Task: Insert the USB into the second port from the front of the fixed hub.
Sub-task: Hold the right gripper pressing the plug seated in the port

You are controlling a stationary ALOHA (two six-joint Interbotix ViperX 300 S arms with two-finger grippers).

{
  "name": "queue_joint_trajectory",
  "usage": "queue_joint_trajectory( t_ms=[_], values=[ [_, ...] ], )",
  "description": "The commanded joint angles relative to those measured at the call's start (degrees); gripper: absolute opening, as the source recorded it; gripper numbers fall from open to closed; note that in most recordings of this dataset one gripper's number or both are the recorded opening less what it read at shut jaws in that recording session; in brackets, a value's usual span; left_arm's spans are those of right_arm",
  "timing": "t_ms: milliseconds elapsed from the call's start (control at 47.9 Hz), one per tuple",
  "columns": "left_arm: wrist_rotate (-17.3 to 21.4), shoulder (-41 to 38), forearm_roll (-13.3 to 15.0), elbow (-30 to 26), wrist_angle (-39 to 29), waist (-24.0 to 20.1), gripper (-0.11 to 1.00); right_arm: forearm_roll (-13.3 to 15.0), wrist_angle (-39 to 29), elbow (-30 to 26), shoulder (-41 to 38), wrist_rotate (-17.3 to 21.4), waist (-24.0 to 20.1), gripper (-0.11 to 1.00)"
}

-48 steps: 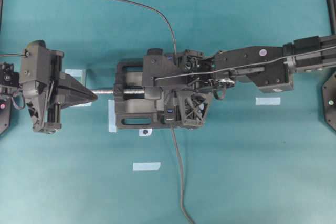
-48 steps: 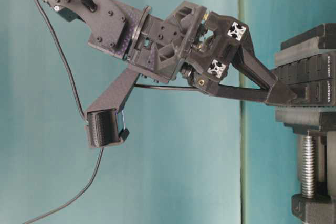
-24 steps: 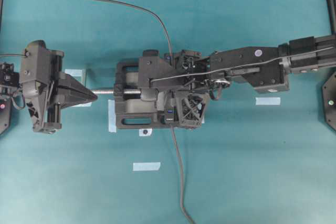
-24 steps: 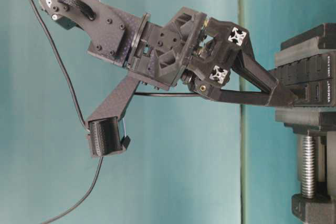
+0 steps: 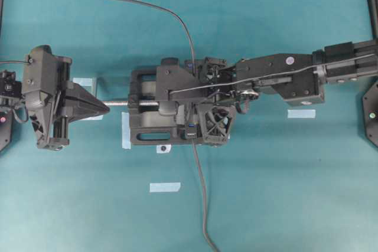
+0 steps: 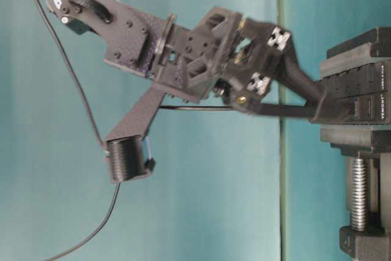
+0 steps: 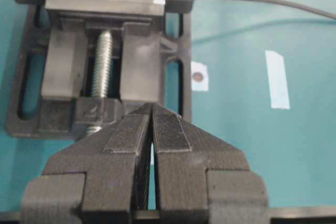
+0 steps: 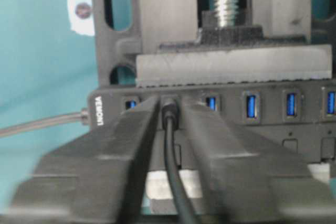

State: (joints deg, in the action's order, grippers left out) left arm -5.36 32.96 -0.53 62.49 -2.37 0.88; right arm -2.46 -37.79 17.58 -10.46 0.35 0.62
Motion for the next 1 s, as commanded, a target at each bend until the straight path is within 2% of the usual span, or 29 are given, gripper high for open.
queue_joint_trajectory(
  t_ms=[0,104,209,710,981],
  values=[
    [0.1,0.2,-0.1,-1.2,0.4,0.0,0.00,0.4,0.4,-1.3,2.9,0.0,0.0,0.48],
    [0.1,0.2,-0.1,-1.2,0.4,0.0,0.00,0.9,0.4,-1.5,3.7,0.2,-0.1,0.70],
    [0.0,0.2,-0.1,-1.2,0.5,0.0,0.00,1.1,0.1,-1.7,4.2,0.2,0.0,0.79],
    [0.0,0.2,-0.1,-1.1,0.5,0.0,0.00,1.1,-0.1,-0.7,4.9,0.1,0.0,0.79],
    [0.0,0.2,-0.1,-1.1,0.5,0.0,0.00,1.1,0.0,2.3,7.4,0.4,0.0,0.79]
  ],
)
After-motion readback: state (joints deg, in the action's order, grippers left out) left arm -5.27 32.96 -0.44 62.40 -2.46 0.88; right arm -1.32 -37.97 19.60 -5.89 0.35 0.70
